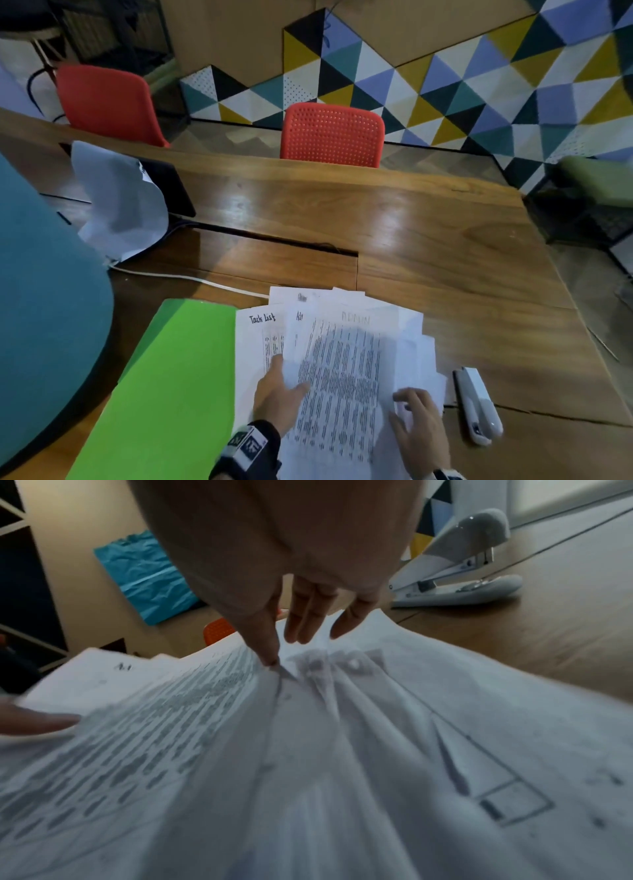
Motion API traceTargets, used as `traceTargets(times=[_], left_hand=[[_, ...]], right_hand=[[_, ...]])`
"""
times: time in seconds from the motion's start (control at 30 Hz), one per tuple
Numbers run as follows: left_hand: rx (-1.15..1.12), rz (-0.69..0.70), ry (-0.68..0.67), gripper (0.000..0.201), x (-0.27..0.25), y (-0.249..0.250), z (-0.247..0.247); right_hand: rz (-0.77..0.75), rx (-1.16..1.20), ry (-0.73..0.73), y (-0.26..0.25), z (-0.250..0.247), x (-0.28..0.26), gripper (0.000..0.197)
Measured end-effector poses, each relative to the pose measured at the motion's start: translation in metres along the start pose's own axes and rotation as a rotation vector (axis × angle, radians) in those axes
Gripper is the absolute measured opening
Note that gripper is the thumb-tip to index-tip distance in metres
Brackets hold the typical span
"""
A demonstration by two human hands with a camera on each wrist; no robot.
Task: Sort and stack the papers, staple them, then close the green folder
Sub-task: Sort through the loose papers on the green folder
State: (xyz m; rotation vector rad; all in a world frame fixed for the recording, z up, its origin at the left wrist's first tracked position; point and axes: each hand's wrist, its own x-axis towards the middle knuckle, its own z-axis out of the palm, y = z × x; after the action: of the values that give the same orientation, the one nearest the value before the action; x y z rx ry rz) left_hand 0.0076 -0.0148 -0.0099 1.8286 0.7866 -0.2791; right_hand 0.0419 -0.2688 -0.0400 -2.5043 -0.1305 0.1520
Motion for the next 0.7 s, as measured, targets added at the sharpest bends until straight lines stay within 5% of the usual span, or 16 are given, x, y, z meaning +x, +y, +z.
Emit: traceTargets(times=[0.13,0.27,0.37,0.47,0.53,0.63,0.7], left_hand=[[-0.223,0.068,-0.115,0.068,-0.004,0.008,-0.015],[-0.396,0.158,-0.42,0.018,-0.002,0.001,-0.043],[-0.425,0.175,-0.493,0.008,0.002,-0.01,-0.049],[-0.484,0.118,-0.335,0.01,0.011,-0.026,-0.048],[-0.426,0.144,-0.082,0.027,0.013,-0.036,-0.048],[-0.084,-0.016,0.347,0.051,0.02,-0.041,-0.055],[-0.076,-0.066,0.39,0.047,0.02,-0.036,-0.059]], right_hand=[[0.079,0.268,-0.075,-0.002,-0.004,0.0,0.055],[0.305,0.686,-0.117,0.018,-0.009,0.012,0.066],[0.328,0.777,-0.238,0.009,-0.021,0.017,0.038],[0.332,0.763,-0.438,0.007,-0.013,0.007,0.041],[0.34,0.726,-0.355,0.003,-0.004,0.001,0.036],[0.274,0.723,-0.207,-0.016,-0.006,0.001,0.022],[0.261,0.744,-0.25,-0.03,-0.005,0.002,0.032]])
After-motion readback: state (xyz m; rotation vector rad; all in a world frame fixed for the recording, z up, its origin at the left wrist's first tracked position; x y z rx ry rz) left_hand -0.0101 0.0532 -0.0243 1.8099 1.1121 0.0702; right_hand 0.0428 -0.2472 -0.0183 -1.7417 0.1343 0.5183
